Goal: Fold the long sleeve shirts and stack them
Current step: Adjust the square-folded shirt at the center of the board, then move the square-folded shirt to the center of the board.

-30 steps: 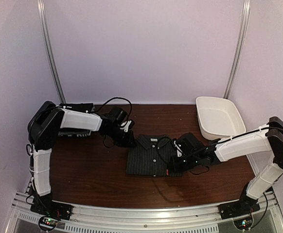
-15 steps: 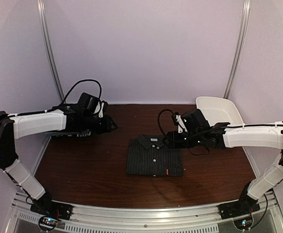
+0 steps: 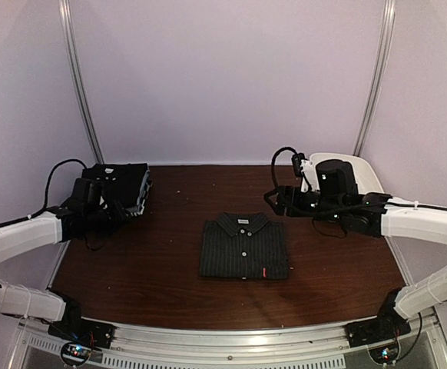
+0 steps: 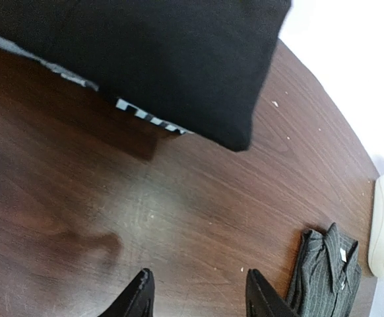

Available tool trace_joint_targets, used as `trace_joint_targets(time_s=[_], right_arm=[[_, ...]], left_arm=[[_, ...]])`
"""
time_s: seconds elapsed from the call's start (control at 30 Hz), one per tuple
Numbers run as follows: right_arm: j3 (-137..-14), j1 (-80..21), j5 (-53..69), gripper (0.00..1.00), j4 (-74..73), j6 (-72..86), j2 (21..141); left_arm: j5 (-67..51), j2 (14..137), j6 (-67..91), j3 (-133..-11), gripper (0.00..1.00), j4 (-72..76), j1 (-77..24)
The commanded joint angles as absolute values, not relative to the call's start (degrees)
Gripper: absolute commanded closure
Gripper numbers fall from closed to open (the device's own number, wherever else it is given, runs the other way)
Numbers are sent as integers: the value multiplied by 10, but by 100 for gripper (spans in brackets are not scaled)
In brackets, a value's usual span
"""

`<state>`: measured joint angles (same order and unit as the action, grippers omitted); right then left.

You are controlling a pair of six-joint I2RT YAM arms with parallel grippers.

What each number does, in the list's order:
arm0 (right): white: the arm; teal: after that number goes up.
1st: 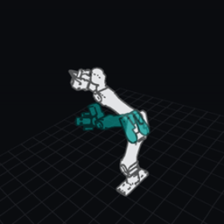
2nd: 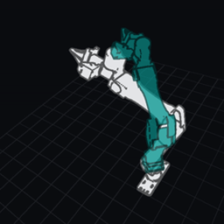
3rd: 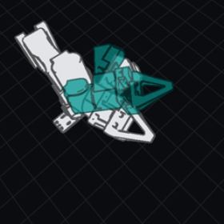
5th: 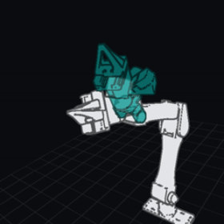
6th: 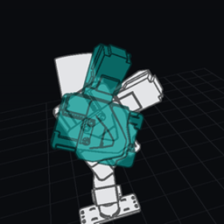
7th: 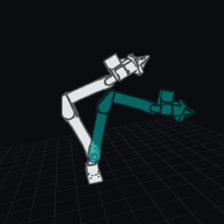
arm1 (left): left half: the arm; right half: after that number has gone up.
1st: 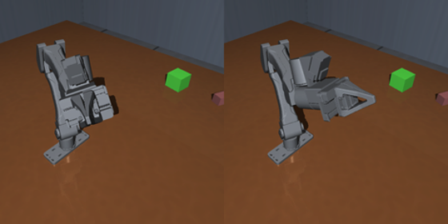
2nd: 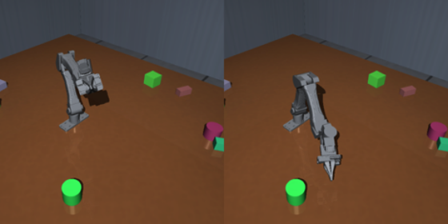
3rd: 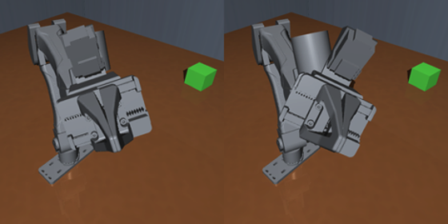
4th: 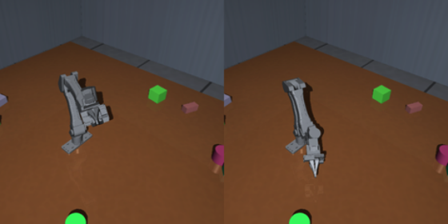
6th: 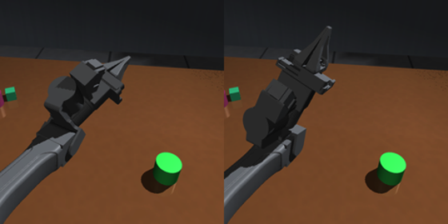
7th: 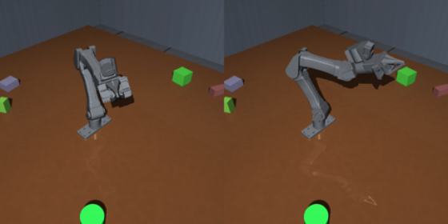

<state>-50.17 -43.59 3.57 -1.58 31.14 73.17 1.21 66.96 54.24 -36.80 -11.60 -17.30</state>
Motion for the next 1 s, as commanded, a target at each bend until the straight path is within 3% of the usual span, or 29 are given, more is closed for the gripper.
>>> trace_joint_targets(time_s=[0.0, 0.5, 0.97], right_arm=[[-475, -426, 22, 22, 22, 296, 690], [-418, -403, 33, 16, 51, 290, 585], [-406, -398, 22, 15, 28, 281, 550]], left_arm=[[-46, 671, 587, -320, 52, 2, -123], [-95, 874, 581, -351, 58, 181, -105], [1, 988, 500, -459, 61, 134, -106]])
